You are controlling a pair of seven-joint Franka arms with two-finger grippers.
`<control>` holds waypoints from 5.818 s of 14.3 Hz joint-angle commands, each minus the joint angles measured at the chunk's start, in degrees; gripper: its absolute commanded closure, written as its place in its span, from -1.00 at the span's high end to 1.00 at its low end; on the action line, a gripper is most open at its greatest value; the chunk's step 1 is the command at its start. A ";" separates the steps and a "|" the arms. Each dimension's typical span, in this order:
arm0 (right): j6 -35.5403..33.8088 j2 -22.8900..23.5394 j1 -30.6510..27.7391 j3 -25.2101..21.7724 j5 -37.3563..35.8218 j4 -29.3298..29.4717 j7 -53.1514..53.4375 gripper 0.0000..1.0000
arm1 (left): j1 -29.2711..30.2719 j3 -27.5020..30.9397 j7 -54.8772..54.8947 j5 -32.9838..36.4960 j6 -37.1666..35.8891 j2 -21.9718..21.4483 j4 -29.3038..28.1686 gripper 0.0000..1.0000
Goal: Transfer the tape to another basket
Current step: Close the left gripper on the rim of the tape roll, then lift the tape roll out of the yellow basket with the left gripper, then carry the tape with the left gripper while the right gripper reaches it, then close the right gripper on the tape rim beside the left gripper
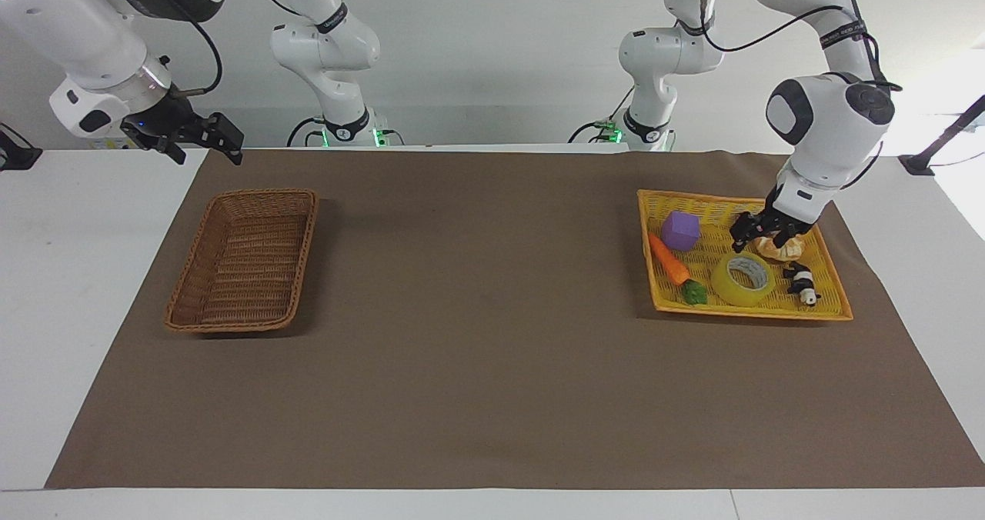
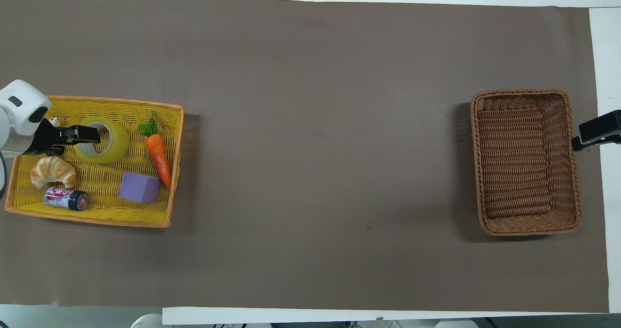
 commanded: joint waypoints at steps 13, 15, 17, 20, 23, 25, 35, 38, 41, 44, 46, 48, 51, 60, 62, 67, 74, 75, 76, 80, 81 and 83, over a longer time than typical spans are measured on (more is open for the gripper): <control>0.17 -1.25 -0.53 0.50 -0.44 -1.36 -1.17 0.99 | 3.93 -0.16 1.23 0.20 11.73 8.74 0.07 0.40; 0.17 -1.25 -0.53 0.50 -0.44 -1.36 -1.17 0.99 | 3.49 -0.17 1.23 0.20 12.87 9.96 0.07 0.41; 0.17 -1.25 -0.53 0.50 -0.44 -1.36 -1.17 0.99 | 3.22 -0.25 1.23 0.20 13.92 11.28 0.07 0.41; 0.17 -1.25 -0.53 0.50 -0.44 -1.36 -1.17 0.99 | 3.57 -0.25 1.32 0.20 14.28 12.34 -0.46 0.16; 0.17 -1.25 -0.53 0.50 -0.44 -1.36 -1.17 0.99 | 3.84 -0.17 1.14 0.20 13.14 12.26 -0.55 -0.76; 0.17 -1.25 -0.53 0.50 -0.44 -1.36 -1.17 0.99 | 4.10 -0.17 1.06 0.02 11.22 12.34 0.67 -1.00; 0.17 -1.25 -0.53 0.50 -0.44 -1.36 -1.17 0.99 | -13.45 -0.52 -22.31 -13.40 -19.22 13.31 30.39 -1.00; 0.17 -1.25 -0.53 0.50 -0.44 -1.36 -1.17 0.99 | -22.07 -0.60 -27.57 -19.57 -17.20 13.92 32.40 -1.00; 0.08 -1.25 -0.44 0.67 -0.09 -1.36 -1.60 0.99 | -28.04 -0.61 -38.29 -26.14 -6.06 14.80 33.20 -1.00; 5.05 -2.30 -0.18 0.94 14.00 -4.85 -3.89 0.99 | -30.88 -0.60 -40.16 -26.96 -5.14 17.35 38.89 -1.00; 9.82 -2.49 1.39 1.20 22.63 -8.21 -4.15 0.99 | -30.79 -0.52 -40.16 -26.70 -7.15 17.36 38.91 -1.00; 13.76 0.14 2.98 1.20 33.52 -8.57 -4.07 0.99 | -30.62 -0.52 -40.08 -26.35 -8.83 17.35 38.91 -1.00; 22.46 3.57 7.89 1.29 47.68 -9.61 -3.89 0.99 | -30.79 -0.43 -39.46 -25.82 -10.42 17.18 37.95 -1.00; 44.45 7.97 23.98 1.29 65.92 -13.66 -1.52 0.99 | -30.88 -0.43 -39.64 -25.73 -11.38 16.65 36.28 -0.99; 47.35 8.15 24.96 1.29 67.40 -13.58 -1.26 0.99 | -30.88 -0.34 -39.64 -25.73 -11.48 16.21 35.49 -0.99; 52.71 12.62 27.59 1.29 71.89 -10.95 -1.61 0.99 | -30.88 -0.43 -39.46 -24.33 -11.39 15.42 33.99 -0.99; 53.52 13.60 28.74 1.38 71.81 -10.68 -1.87 0.79 | -30.88 -0.43 -39.55 -24.33 -11.47 15.42 33.91 -0.99; 53.26 13.60 28.74 1.38 71.81 -10.68 -1.96 0.61 | -30.88 -0.43 -39.55 -24.33 -11.56 15.33 33.90 -0.99; 53.34 13.60 28.74 1.38 71.81 -10.68 -1.96 0.43 | -30.88 -0.43 -39.46 -24.33 -11.47 15.33 33.64 -0.98; 54.04 13.42 30.58 1.46 71.81 -11.03 -2.05 -0.47 | -30.88 -0.43 -39.46 -24.33 -11.39 15.24 33.38 -0.98; 53.96 13.42 30.58 1.46 71.81 -11.03 -1.96 -0.74 | -30.88 -0.43 -39.46 -24.33 -11.12 15.24 33.38 -0.96; 53.87 13.42 30.50 1.46 71.72 -11.03 -2.05 -1.00 | -31.14 -0.43 -39.55 -24.33 -11.12 15.24 33.55 -0.84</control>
